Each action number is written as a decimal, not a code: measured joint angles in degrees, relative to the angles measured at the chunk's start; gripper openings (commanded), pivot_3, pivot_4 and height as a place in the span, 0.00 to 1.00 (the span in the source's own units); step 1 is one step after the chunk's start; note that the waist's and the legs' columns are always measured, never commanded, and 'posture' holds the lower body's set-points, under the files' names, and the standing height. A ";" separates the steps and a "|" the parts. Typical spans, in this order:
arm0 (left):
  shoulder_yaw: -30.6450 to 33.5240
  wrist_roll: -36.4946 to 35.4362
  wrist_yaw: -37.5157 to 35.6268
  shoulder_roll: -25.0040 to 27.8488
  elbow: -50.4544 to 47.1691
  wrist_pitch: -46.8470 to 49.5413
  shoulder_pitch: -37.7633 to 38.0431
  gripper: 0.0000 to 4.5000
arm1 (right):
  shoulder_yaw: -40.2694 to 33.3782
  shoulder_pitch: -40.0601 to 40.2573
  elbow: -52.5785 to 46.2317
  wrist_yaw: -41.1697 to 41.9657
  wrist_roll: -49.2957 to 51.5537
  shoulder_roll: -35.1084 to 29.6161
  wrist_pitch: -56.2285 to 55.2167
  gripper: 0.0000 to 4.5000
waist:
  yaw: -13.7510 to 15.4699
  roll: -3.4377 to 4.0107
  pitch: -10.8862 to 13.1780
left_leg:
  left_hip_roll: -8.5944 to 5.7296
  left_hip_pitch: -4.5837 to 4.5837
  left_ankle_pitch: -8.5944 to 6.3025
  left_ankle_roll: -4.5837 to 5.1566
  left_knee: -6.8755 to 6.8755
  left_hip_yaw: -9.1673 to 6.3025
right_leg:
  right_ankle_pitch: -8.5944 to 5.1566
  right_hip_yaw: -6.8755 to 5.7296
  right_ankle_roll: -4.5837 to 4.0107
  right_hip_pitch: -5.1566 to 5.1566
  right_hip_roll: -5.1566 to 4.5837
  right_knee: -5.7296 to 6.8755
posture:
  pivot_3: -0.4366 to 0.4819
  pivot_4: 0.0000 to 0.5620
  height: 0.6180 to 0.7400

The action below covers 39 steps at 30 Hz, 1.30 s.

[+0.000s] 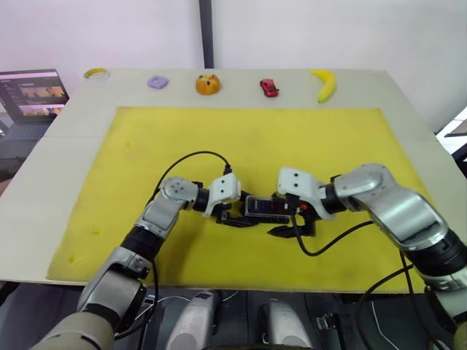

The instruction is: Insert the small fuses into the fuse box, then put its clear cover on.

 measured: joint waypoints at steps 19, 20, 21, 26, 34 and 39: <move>0.63 0.01 0.11 0.24 -0.02 0.09 0.00 0.57 | -18.74 15.28 7.36 -5.15 9.36 14.20 -24.43 0.37 | -0.40 -0.03 0.04 | 0.01 -0.07 0.02 -0.01 0.03 0.00 | 0.04 0.00 0.05 0.16 0.05 0.08 | 0.48 0.27 0.96; 0.63 0.01 0.09 0.24 -0.02 0.09 -0.01 0.57 | -18.62 15.47 7.91 -5.07 9.64 14.64 -24.97 0.26 | -0.39 -0.03 0.04 | 0.01 -0.07 0.02 -0.01 0.04 0.01 | 0.04 0.00 0.05 0.16 0.05 0.08 | 0.48 0.27 0.96; 0.62 0.01 0.06 0.24 -0.02 0.09 -0.01 0.57 | -18.29 15.61 8.38 -4.83 9.66 14.69 -25.69 0.14 | -0.37 -0.03 0.04 | 0.01 -0.07 0.02 -0.01 0.03 0.00 | 0.04 0.00 0.05 0.13 0.04 0.08 | 0.48 0.27 0.96; 0.59 0.04 -0.31 0.40 -0.13 0.09 0.00 0.57 | -16.58 15.90 10.47 -3.98 8.56 14.63 -28.60 0.01 | -0.41 -0.03 0.04 | 0.01 -0.06 0.02 -0.01 0.02 0.00 | 0.03 0.00 0.05 0.09 0.05 0.08 | 0.48 0.27 0.96; 0.51 0.20 -0.57 0.73 -1.04 1.23 0.02 0.57 | -14.63 15.89 12.13 -3.33 7.25 14.56 -30.43 0.01 | -0.42 -0.02 0.04 | 0.01 -0.07 0.02 -0.01 0.02 0.00 | 0.03 0.00 0.05 0.05 0.05 0.08 | 0.48 0.27 0.96; 0.42 0.58 -0.55 0.92 -1.06 1.56 0.07 0.57 | -11.84 14.26 12.95 -3.15 4.66 13.20 -31.22 0.01 | -0.43 -0.02 0.04 | 0.01 0.02 0.02 -0.02 0.02 0.01 | 0.03 0.00 0.05 0.01 0.05 0.08 | 0.48 0.27 0.96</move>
